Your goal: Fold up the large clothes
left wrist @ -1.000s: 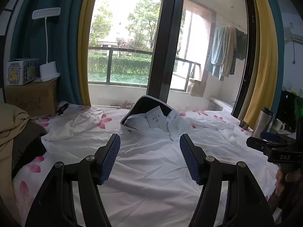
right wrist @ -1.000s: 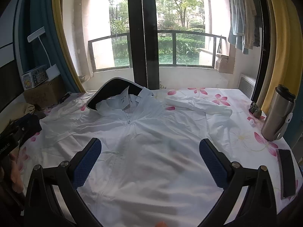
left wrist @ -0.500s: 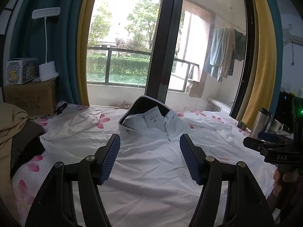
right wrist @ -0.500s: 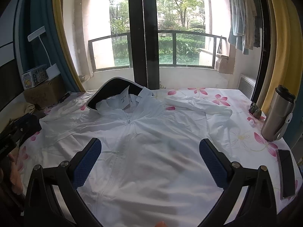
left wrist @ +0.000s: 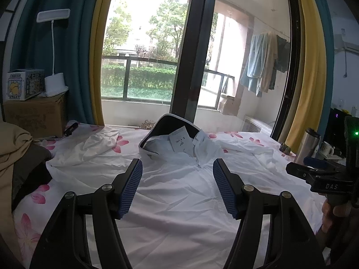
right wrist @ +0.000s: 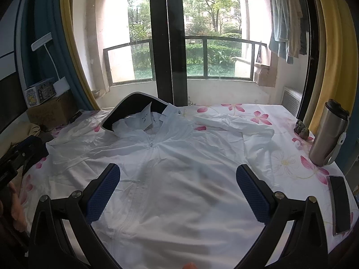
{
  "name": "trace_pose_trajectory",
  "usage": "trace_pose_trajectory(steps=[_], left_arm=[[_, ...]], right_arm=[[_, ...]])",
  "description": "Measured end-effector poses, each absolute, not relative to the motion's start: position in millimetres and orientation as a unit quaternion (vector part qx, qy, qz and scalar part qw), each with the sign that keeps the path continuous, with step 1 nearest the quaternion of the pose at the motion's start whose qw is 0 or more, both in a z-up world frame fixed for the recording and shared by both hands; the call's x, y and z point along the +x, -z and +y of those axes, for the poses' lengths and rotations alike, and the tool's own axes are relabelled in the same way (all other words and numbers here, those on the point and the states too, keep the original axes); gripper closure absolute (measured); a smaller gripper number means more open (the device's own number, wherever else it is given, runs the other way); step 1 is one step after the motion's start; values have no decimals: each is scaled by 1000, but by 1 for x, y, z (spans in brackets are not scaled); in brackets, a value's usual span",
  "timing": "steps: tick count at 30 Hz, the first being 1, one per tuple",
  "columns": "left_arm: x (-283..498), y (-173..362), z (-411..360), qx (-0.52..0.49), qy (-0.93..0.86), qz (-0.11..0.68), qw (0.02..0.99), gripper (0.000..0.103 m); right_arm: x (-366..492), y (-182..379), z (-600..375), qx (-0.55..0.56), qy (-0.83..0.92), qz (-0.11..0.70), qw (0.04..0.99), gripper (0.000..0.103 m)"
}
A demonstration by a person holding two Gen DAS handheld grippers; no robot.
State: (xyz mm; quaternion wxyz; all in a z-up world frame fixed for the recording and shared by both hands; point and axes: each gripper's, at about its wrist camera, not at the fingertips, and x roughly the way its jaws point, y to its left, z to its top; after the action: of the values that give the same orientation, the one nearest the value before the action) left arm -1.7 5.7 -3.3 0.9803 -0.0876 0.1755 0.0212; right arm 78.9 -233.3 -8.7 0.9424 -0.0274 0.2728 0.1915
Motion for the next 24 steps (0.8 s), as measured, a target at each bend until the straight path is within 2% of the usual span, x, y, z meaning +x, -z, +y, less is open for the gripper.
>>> trace_pose_trajectory(steps=[24], left_arm=[[-1, 1, 4, -81, -25, 178, 980, 35]], right_arm=[[80, 10, -236, -26, -192, 274, 942, 1]])
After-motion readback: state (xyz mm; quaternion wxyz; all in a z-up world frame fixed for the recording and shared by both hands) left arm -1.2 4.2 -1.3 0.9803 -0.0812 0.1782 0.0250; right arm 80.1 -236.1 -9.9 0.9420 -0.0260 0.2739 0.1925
